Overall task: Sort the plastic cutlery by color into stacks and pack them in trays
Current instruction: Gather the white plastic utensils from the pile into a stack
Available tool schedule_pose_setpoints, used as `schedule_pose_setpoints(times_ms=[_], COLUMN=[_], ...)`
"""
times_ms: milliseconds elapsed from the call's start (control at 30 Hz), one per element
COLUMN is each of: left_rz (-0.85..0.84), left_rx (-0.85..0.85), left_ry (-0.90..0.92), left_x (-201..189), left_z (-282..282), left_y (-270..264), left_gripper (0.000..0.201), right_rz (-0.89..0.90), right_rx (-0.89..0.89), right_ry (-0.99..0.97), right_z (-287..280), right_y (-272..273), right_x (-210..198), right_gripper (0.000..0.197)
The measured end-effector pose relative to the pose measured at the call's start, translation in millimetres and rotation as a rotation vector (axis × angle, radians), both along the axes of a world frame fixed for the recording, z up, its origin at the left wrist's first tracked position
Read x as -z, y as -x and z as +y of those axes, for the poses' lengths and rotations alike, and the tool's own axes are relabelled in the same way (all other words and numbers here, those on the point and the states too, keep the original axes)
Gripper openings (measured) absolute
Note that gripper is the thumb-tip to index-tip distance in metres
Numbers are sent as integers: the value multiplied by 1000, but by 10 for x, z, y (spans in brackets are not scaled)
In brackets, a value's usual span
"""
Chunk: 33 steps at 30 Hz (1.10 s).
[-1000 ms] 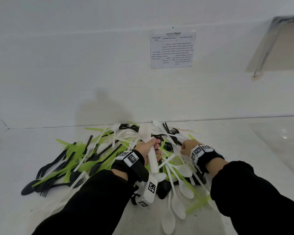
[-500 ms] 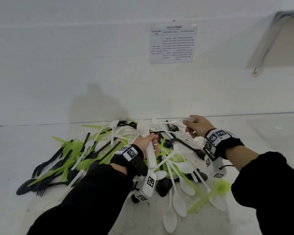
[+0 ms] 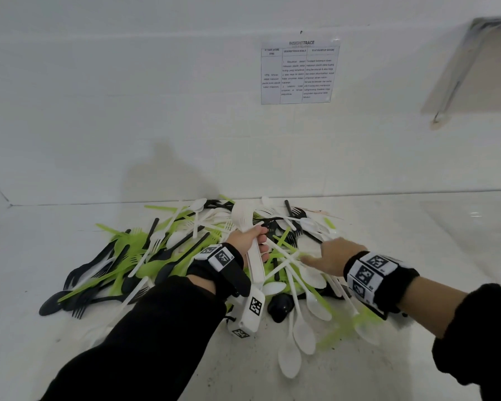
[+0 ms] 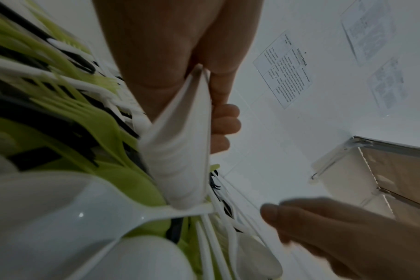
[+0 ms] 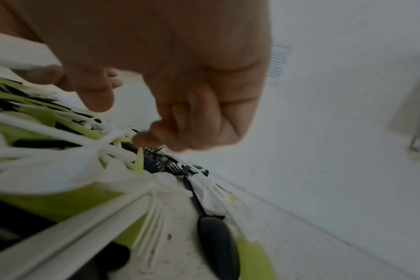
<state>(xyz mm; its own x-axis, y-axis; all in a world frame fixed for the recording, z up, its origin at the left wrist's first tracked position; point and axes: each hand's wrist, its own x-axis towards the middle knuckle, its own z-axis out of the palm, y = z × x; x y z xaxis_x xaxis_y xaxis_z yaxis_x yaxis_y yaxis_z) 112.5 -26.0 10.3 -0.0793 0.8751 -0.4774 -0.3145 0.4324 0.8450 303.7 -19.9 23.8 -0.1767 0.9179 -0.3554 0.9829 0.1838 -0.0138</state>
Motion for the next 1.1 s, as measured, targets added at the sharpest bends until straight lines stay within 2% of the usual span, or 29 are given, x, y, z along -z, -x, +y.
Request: schedule_pose_setpoints(times_ms=[33, 100, 200, 333, 467, 600, 667, 733, 833, 967, 1100], left_rz=[-1, -1, -12, -3, 9, 31, 41, 60, 72, 69, 65], left_rx=[0, 2, -4, -12, -30, -50, -60, -63, -68, -75, -78], left_ry=[-1, 2, 1, -1, 4, -5, -15, -19, -20, -27, -30], left_x=[3, 8, 18, -6, -20, -4, 6, 17, 36, 54, 37], left_z=[-8, -38, -92, -147, -205, -259, -287, -315, -362, -431, -494], left_y=[-6, -25, -49, -60, -66, -80, -91, -106, -142, -167, -150], left_gripper=[21, 21, 22, 19, 17, 18, 18, 19, 20, 20, 20], right_rz=[75, 184, 147, 94, 90, 163, 185, 181, 177, 364, 474], right_rx=[-33, -84, -93, -44, -24, 7, -1, 7, 46, 239, 260], right_ry=[-74, -88, 55, 78, 127, 42, 25, 8, -19, -58, -92], right_z=[15, 51, 103, 134, 169, 177, 167, 154, 150, 122, 109], right_y=[15, 102, 266, 364, 351, 275, 241, 234, 228, 164, 109], right_x=[6, 42, 216, 346, 285, 177, 102, 54, 39, -6, -50], right_gripper=[60, 52, 50, 37, 42, 38, 29, 34, 21, 25, 26])
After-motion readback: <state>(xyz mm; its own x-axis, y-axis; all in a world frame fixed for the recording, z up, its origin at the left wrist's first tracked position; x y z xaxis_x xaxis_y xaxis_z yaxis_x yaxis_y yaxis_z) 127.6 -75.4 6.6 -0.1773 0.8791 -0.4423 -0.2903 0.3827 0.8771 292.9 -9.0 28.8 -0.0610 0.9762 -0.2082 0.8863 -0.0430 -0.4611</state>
